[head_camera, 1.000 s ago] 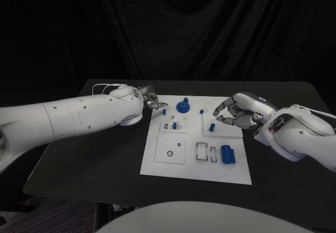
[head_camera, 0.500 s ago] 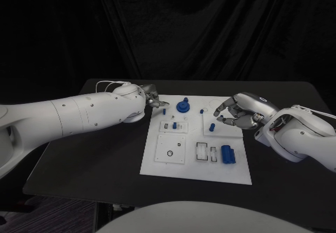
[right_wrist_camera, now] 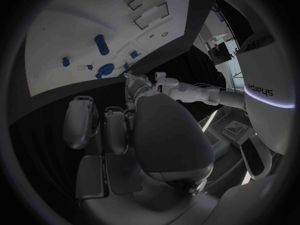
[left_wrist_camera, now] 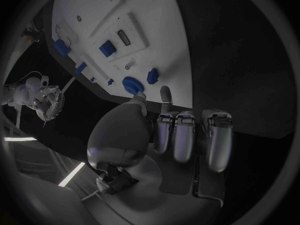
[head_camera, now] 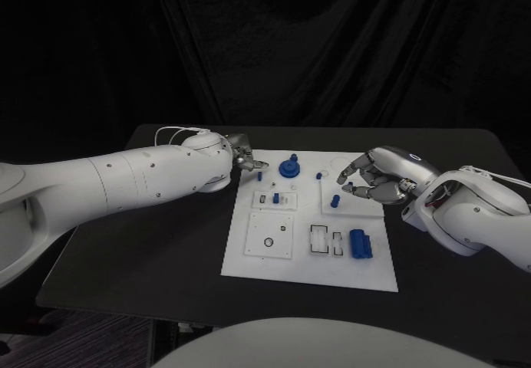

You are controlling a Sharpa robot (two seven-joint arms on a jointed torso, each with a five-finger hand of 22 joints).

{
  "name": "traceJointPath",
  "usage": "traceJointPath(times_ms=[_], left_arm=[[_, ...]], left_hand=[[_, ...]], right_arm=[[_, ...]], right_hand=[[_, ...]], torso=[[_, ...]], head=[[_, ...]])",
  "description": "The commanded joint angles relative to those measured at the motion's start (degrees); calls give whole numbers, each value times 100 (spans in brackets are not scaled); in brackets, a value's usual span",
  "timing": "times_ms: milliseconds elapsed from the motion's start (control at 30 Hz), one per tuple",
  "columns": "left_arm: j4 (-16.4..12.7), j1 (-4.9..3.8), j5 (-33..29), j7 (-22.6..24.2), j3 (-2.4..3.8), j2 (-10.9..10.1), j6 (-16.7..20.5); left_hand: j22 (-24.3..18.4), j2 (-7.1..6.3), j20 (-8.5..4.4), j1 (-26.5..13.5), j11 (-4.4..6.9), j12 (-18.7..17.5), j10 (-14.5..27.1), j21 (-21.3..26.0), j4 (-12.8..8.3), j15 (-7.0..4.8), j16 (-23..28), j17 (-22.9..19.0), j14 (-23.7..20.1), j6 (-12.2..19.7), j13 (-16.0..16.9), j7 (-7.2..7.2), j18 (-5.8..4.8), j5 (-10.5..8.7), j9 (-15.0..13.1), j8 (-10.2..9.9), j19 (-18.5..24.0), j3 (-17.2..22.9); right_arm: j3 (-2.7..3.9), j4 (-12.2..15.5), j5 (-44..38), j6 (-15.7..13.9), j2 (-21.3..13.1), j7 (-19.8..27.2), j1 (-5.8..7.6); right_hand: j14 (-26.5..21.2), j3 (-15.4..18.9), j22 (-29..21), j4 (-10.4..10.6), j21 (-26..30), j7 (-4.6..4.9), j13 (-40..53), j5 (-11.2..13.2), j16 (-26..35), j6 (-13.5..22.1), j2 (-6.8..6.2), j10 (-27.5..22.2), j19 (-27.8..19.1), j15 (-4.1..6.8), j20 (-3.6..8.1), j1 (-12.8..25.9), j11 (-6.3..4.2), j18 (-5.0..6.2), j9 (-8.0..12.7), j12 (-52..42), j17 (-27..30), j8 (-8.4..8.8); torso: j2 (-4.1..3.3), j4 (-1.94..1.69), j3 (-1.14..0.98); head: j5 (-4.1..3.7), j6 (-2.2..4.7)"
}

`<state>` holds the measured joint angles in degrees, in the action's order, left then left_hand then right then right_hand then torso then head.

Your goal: Assemble the parts on the task board

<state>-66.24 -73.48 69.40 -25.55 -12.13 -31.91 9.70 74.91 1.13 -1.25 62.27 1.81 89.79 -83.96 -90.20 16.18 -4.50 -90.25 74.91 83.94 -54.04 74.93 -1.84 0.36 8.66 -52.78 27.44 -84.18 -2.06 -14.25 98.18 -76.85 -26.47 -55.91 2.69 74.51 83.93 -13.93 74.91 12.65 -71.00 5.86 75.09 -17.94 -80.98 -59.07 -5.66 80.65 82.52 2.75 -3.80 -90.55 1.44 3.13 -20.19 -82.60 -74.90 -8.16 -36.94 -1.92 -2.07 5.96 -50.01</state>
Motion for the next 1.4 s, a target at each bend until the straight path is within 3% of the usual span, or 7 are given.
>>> traceJointPath(times_ms=[33, 500, 700, 1033, 1400], left_arm=[[24, 24, 3, 124, 4, 23, -179], [41, 52, -1, 100, 4, 85, -232], [48, 55, -1, 119, 4, 94, -266], [94, 60, -1, 124, 4, 107, -299], [83, 63, -1, 148, 4, 127, -314]], left_hand=[[1509, 22, -42, 32, -28, 21, -604, 20, 4, 51, 25, 1509, 606, 4, 1507, -39, -36, 51, -10, -29, -582, -49], [1509, 77, -54, 145, -21, 21, -604, 20, 5, 47, 25, 1509, 606, -61, 1507, -29, -36, 394, -53, -95, -582, -128], [1509, 92, -56, 159, -19, 21, -604, 20, 6, 46, 25, 1509, 606, -67, 1507, -26, -36, 458, -64, -107, -582, -139], [1509, 121, -69, 371, -10, 21, -604, 20, -57, 37, 25, 1509, 606, -73, 1507, -16, -36, 779, -117, -180, -582, -134], [1509, 134, -75, 484, -3, 21, -604, 20, -98, 32, 25, 1509, 606, -75, 1507, -7, -36, 890, -139, -213, -582, -106]], right_arm=[[3, -1, 6, 33, -6, -79, -13], [3, -21, 29, 68, -6, -84, -23], [3, -25, 38, 76, -5, -85, -27], [3, -28, 42, 100, -4, -102, -29], [3, -29, 42, 114, -1, -109, -30]], right_hand=[[267, -27, 937, -8, 22, 6, 476, -26, 20, -39, 47, -12, -36, -21, 9, -25, -10, 111, -7, 30, -473, 30], [268, -37, 934, 12, 35, 5, 470, -57, 18, -34, 83, -11, -39, -20, 10, 0, -11, 113, -11, 35, -475, 37], [267, -39, 932, 15, 40, 4, 463, -65, 22, -33, 89, -16, -40, -20, 10, 3, -12, 114, -12, 40, -471, 38], [267, -41, 932, 18, 42, 4, 466, -74, 23, -32, 95, -13, -40, -20, 10, 7, -12, 114, -13, 38, -469, 39], [267, -42, 931, 23, 47, 3, 460, -87, 24, -32, 103, -17, -41, -20, 10, 14, -12, 115, -14, 42, -468, 40]], torso=[[1, 1, -1], [-3, 2, 0], [-11, 5, 5], [-13, 1, 3], [-14, 2, 3]], head=[[1, 1], [-12, 1], [1, 1], [-1, 1], [2, 1]])
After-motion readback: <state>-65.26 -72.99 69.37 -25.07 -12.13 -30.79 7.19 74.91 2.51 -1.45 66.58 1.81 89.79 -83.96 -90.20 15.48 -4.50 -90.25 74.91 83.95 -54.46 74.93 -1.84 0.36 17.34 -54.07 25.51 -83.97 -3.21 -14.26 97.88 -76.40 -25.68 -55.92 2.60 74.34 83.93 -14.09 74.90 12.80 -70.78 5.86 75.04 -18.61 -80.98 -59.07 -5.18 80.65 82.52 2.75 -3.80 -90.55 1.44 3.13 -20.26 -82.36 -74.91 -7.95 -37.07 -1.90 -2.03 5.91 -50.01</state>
